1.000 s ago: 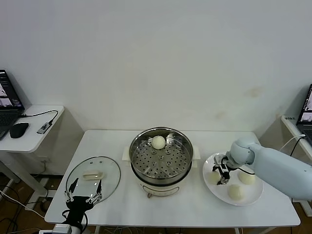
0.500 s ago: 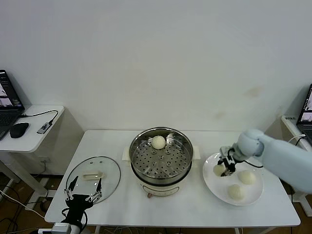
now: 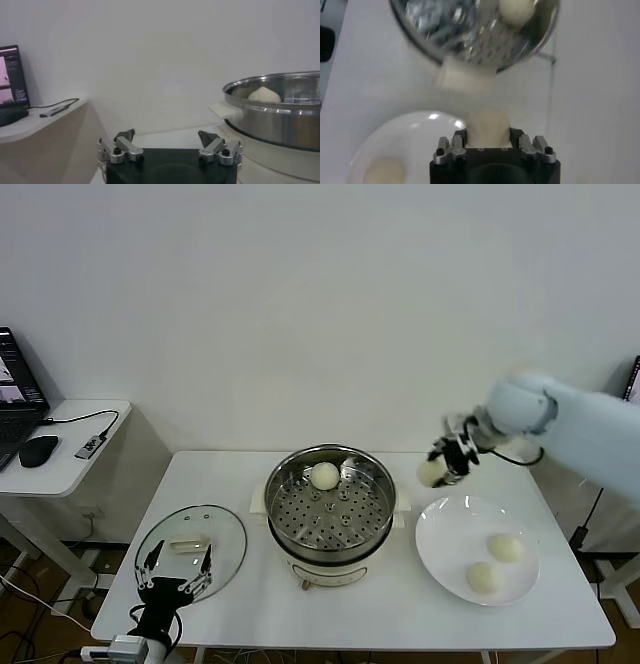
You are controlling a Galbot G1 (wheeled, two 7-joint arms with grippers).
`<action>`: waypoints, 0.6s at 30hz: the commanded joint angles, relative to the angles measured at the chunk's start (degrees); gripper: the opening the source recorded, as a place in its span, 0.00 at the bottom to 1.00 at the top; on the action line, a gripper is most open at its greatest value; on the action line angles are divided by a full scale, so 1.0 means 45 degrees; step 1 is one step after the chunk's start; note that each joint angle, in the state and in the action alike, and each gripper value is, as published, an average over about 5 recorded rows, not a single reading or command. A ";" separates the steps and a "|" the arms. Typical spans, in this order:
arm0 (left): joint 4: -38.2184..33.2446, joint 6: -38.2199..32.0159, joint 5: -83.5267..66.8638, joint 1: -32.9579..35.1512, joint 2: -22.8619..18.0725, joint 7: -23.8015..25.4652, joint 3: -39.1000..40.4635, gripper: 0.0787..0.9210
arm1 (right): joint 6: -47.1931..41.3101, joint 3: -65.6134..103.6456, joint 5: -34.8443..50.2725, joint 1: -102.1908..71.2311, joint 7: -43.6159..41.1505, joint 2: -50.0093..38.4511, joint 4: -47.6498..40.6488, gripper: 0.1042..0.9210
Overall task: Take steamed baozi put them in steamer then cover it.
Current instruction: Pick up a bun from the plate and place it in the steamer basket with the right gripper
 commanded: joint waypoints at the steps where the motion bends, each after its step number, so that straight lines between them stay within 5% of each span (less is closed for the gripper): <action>1: -0.0015 -0.0017 -0.0060 -0.0053 0.0124 0.0020 -0.0148 0.88 | -0.1862 -0.1163 0.3658 0.1288 0.1823 0.3457 -0.0166 0.54; 18: -0.0015 -0.0055 -0.0063 -0.0162 0.0170 0.0028 -0.0388 0.88 | -0.3129 -0.0826 0.3924 -0.1544 0.2607 0.6879 -0.2524 0.54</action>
